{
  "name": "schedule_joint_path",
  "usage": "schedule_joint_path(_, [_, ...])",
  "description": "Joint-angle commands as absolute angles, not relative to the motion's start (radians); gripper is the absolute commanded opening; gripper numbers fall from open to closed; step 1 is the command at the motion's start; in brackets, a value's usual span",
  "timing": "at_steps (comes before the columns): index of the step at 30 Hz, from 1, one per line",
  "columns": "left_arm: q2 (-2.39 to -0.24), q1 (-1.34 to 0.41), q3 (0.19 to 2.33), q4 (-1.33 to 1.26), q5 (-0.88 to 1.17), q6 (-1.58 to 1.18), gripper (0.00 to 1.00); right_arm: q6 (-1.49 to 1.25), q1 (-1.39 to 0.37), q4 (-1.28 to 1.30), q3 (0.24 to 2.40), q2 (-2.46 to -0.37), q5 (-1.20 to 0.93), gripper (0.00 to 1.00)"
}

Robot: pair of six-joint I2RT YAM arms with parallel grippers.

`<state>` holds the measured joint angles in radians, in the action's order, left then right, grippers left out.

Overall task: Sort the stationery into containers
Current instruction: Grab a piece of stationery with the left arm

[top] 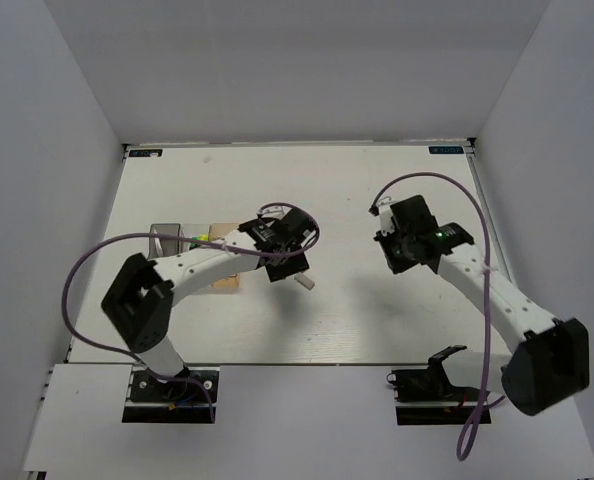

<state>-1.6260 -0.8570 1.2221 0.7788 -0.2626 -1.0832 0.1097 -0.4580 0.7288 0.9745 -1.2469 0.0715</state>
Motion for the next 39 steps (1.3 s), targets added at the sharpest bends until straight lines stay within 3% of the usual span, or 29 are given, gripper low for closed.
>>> schedule_joint_path(1, [-1.716,-0.862,1.31,0.816,-0.253,-1.249,0.57,0.043,-0.422,0.643,0.937,-1.167,0.037,0.09])
schedule_joint_path(10, [-1.925,-0.876,1.477,0.903,-0.253,-1.394,0.53,0.009,-0.295,0.58,0.841,-1.039,-0.048,0.1])
schedule_joint_path(21, [-2.048,-0.873,1.516,0.937,-0.241,-1.43,0.52,0.006,-0.229,0.581,0.83,-0.973,-0.113,0.1])
schedule_joint_path(24, [-2.065,-0.873,1.517,0.939,-0.236,-1.437,0.44,0.006,-0.218,0.583,0.828,-0.966,-0.124,0.1])
schedule_joint_path(28, [-2.062,-0.876,1.505,0.945,-0.23,-1.433,0.21,0.008,-0.21,0.583,0.83,-0.957,-0.138,0.1])
schedule_joint_path(29, [-2.046,-0.874,1.5,0.949,-0.233,-1.43,0.11,0.006,-0.204,0.583,0.825,-0.957,-0.143,0.1])
schedule_joint_path(32, [-1.999,-0.879,1.505,0.954,-0.271,-1.364,0.01,0.006,-0.196,0.583,0.824,-0.953,-0.153,0.1])
schedule_joint_path(33, [-1.943,-0.884,1.523,0.96,-0.309,-1.321,0.01,0.006,-0.195,0.583,0.822,-0.951,-0.153,0.12])
schedule_joint_path(37, [-1.807,-0.878,1.537,1.057,-0.46,-1.182,0.0,0.014,-0.193,0.584,0.822,-0.959,-0.189,0.61])
schedule_joint_path(39, [-1.714,-0.844,1.513,1.072,-0.534,-1.123,0.0,0.018,-0.192,0.592,0.825,-0.962,-0.207,0.57])
